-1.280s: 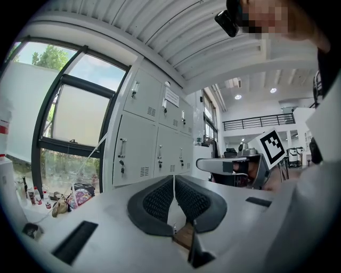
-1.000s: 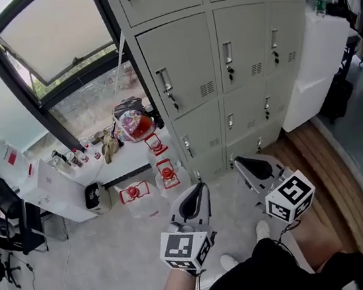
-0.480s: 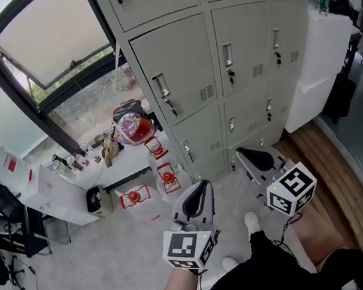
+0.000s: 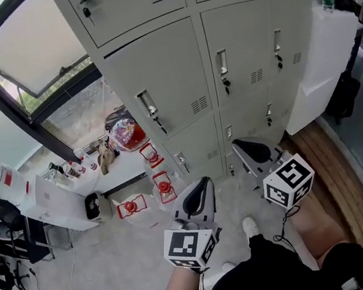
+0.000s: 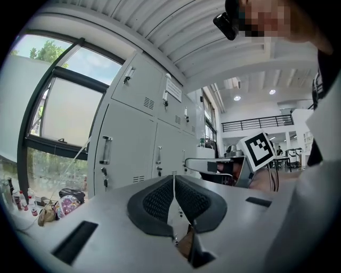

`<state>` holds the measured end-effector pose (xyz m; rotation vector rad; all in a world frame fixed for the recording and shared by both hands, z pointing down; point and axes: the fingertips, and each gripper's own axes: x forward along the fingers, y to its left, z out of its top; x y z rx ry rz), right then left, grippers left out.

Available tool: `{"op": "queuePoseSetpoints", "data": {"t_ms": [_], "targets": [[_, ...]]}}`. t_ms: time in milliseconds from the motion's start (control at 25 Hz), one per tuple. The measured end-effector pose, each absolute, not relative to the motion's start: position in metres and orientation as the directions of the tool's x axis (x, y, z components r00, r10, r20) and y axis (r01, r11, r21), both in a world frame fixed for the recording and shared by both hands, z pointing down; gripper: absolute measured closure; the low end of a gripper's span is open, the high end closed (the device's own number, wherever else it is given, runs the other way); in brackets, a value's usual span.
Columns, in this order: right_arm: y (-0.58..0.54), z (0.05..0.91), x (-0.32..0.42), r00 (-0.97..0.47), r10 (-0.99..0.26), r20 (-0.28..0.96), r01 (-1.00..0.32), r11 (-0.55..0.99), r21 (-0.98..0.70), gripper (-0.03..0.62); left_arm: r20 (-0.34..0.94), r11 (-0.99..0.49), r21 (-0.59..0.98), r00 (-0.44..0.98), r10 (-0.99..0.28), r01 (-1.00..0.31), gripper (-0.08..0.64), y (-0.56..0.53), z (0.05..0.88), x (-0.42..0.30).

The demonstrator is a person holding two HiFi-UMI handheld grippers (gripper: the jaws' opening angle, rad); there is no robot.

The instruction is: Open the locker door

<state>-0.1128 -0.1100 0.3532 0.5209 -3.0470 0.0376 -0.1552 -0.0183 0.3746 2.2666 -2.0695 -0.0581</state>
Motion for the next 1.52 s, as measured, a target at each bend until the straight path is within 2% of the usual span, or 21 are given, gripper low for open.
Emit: {"op": "queuePoseSetpoints", "data": {"t_ms": [1160, 1200, 1280, 1520], "targets": [[-0.339, 0.362, -0.166, -0.95, -0.304, 0.07, -0.305, 0.952, -0.008, 0.538, 0.04, -0.017, 0.065, 0.019, -0.999, -0.998, 0.537, -0.222, 0.376, -0.174], [-0.344, 0.362, -0.169, -0.95, -0.305, 0.067, -0.307, 0.952, -0.011, 0.536, 0.044, -0.013, 0.064, 0.016, -0.999, -0.998, 0.537, -0.224, 0.378, -0.174], [-0.353, 0.363, -0.174, -0.948, -0.311, 0.066, -0.312, 0.95, -0.017, 0.491, 0.053, -0.008, 0.061, 0.011, -0.999, -0.998, 0.537, -0.228, 0.381, -0.175], [-0.37, 0.367, -0.189, -0.936, -0.342, 0.084, -0.343, 0.939, -0.004, 0.451, 0.068, -0.006, 0.063, 0.01, -0.998, -0.998, 0.537, -0.236, 0.384, -0.181]]}}
